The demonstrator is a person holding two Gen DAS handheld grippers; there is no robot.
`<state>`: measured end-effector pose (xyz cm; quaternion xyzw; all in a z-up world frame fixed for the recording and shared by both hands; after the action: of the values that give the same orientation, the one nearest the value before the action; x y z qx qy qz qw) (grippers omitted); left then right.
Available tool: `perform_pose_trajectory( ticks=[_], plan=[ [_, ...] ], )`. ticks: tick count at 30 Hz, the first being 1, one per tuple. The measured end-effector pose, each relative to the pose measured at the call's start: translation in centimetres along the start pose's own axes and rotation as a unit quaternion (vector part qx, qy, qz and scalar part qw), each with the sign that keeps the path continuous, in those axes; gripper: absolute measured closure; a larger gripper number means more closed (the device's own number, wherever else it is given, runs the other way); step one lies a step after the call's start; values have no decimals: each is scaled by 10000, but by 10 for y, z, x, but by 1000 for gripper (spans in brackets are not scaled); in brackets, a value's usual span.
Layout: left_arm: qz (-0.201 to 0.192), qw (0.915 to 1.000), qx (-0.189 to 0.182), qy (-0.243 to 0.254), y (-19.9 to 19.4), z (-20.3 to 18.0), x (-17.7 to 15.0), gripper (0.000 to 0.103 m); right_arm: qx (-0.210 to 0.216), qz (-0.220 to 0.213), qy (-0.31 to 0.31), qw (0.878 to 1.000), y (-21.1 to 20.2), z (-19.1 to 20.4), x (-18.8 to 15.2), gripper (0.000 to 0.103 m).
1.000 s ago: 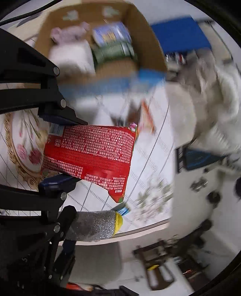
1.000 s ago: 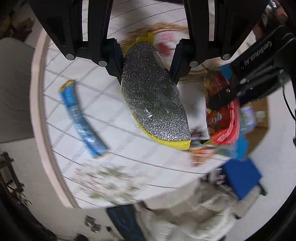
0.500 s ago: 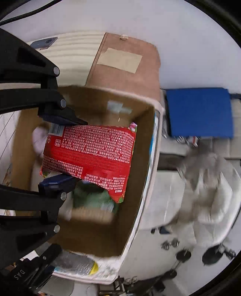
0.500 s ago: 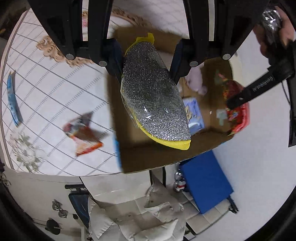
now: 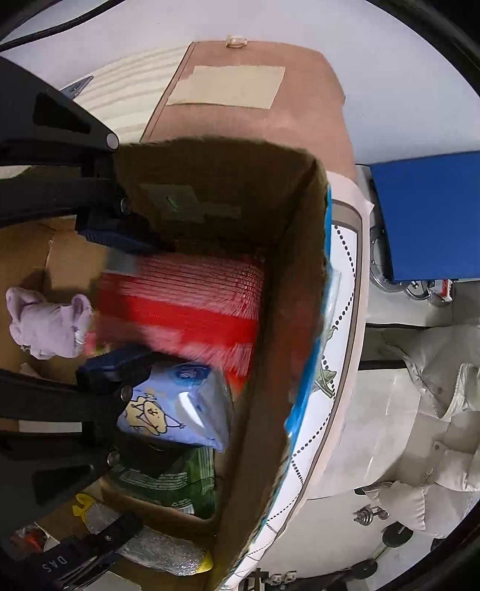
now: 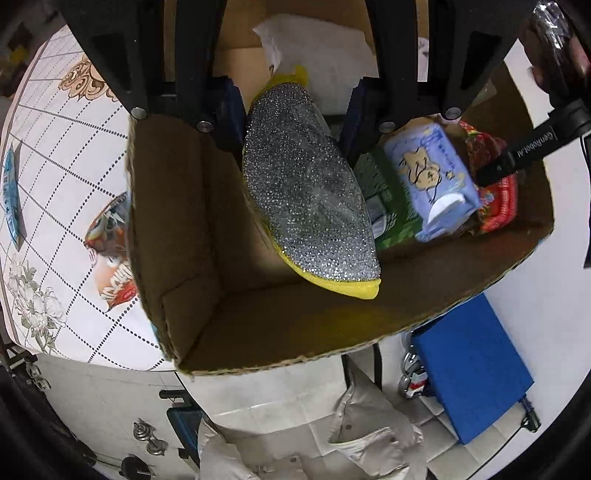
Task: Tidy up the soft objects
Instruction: 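Carry both items into the box and release them beside the other packs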
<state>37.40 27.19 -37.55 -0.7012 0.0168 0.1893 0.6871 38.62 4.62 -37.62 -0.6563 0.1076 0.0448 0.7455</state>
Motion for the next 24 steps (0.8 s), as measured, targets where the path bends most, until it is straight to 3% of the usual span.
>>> perform_pose_trajectory(
  ticks=[4, 8, 11, 13, 15, 24],
  plan=[
    [-8, 9995, -290, -83, -8, 3, -1, 49, 94, 180, -106, 9997, 7, 6, 7, 38],
    [-167, 9993, -341, 32, -24, 3, -5, 22, -100, 88, -286, 9995, -1, 17, 4, 10],
    [-372, 9987, -351, 79, -40, 4, -15, 9, -22, 99, -353, 9993, -10, 20, -1, 8],
    [-479, 9979, -410, 115, -48, 4, -25, 7, -61, 36, -462, 9989, -19, 21, -10, 0],
    [-633, 9969, -457, 129, -58, 5, -39, 1, -217, -108, -602, 9979, -29, 21, -21, 0],
    [-1319, 9898, -508, 170, -80, 3, -110, 1, -432, -536, -957, 9930, -57, 17, -77, 0]
  ],
)
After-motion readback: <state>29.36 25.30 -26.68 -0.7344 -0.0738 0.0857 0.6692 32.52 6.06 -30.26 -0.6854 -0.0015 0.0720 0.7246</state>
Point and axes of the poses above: each gripper's, at about its wrist camera, not at the fingertips, and y roughly the way its jaws point, z to its left, x to its top, the point moved 3 cm from there along y, roughly the way its jaws point, and after that the axes turned 11 degrees about z, right-handed, at the moved point
